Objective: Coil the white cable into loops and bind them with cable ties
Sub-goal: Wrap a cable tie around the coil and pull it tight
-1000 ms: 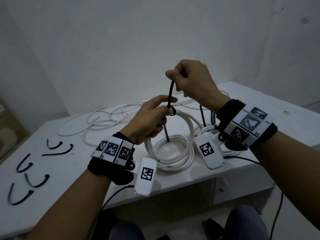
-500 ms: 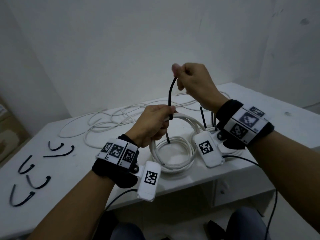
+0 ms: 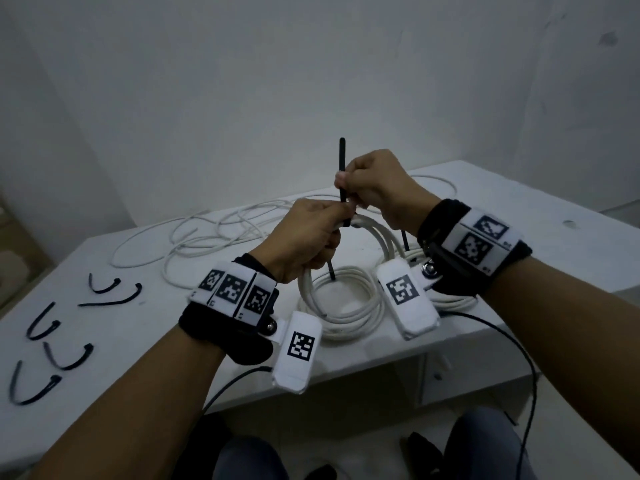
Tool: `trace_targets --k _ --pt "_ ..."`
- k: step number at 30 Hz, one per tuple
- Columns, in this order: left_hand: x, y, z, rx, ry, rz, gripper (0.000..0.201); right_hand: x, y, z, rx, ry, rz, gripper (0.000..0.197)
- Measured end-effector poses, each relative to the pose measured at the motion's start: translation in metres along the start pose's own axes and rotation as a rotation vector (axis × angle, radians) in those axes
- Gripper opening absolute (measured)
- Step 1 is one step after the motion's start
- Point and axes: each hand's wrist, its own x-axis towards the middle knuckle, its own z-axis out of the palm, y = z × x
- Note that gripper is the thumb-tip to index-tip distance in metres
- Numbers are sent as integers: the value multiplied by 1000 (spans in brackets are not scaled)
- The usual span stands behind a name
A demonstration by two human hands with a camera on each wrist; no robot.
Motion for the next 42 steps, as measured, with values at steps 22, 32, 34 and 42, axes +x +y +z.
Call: trace_targets --k 22,32,34,42 --pt "15 -10 -20 -217 191 -133 21 -67 25 -35 -269 -42 -31 19" --pt "15 -13 -18 -343 168 -176 26 -67 51 -25 159 -45 65 24" --pt "15 -14 -18 -358 170 -187 27 -66 53 -24 198 -77 94 22" --pt "15 -13 -13 -365 165 -206 30 -65 52 -26 160 -162 101 7"
